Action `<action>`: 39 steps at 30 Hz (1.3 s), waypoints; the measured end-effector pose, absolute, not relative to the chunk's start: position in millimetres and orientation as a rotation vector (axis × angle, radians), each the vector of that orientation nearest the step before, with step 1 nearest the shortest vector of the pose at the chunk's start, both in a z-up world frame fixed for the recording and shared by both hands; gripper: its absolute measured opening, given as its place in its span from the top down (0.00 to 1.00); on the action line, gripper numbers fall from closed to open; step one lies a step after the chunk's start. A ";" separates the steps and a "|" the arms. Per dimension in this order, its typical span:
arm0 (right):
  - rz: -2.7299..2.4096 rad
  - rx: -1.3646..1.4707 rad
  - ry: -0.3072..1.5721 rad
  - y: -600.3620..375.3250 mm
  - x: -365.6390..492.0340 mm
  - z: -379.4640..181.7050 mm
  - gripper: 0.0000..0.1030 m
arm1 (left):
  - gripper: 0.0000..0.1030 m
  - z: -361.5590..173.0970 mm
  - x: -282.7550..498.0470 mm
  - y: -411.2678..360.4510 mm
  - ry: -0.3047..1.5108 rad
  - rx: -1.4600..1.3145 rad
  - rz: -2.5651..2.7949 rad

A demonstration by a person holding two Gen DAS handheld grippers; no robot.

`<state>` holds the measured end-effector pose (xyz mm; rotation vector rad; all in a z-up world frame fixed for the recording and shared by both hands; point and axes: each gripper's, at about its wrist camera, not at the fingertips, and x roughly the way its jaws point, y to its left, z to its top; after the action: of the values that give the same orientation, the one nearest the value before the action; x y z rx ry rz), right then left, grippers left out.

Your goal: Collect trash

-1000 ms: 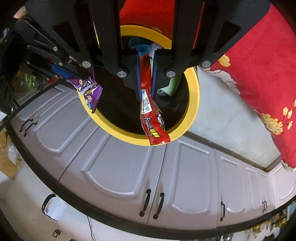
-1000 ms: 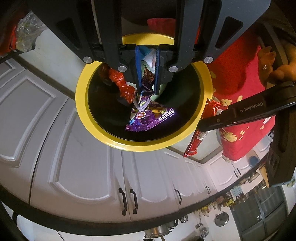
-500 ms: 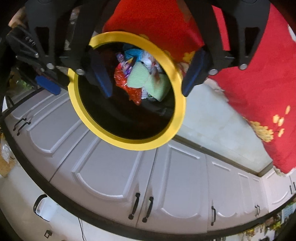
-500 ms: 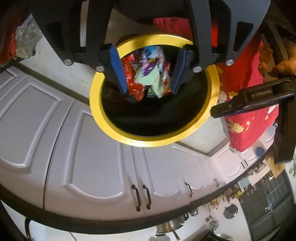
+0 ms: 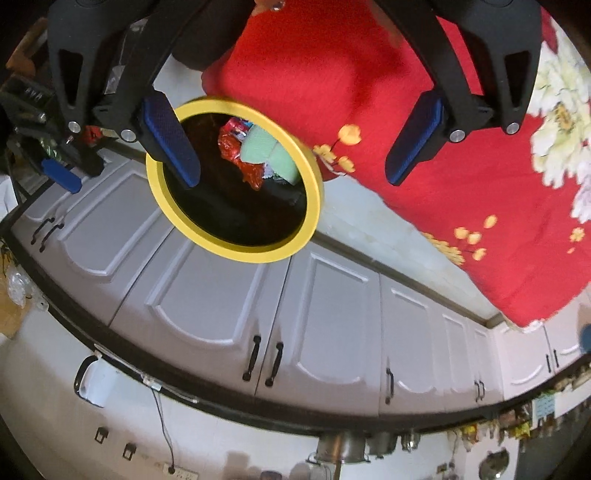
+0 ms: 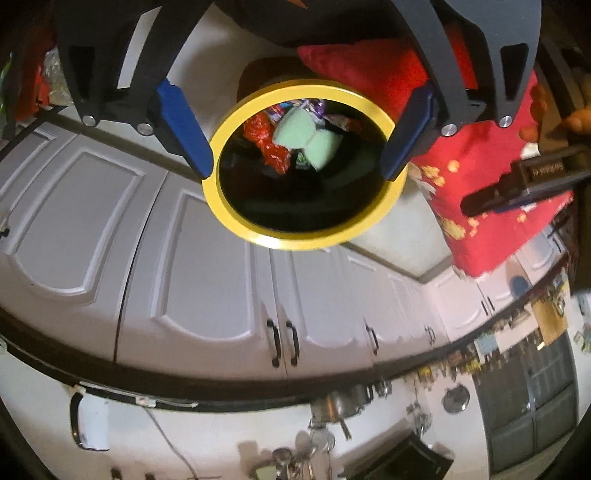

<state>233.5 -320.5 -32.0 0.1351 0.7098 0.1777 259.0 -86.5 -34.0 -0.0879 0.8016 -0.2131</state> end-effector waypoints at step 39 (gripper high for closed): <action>0.196 0.022 0.233 -271.3 20.9 -5.3 0.06 | 0.10 -18.5 32.9 -40.5 0.422 -0.050 -0.024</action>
<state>20.9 -271.3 -5.3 0.0216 0.2329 0.1958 32.9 -40.5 -18.5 -0.0499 0.4219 -0.0236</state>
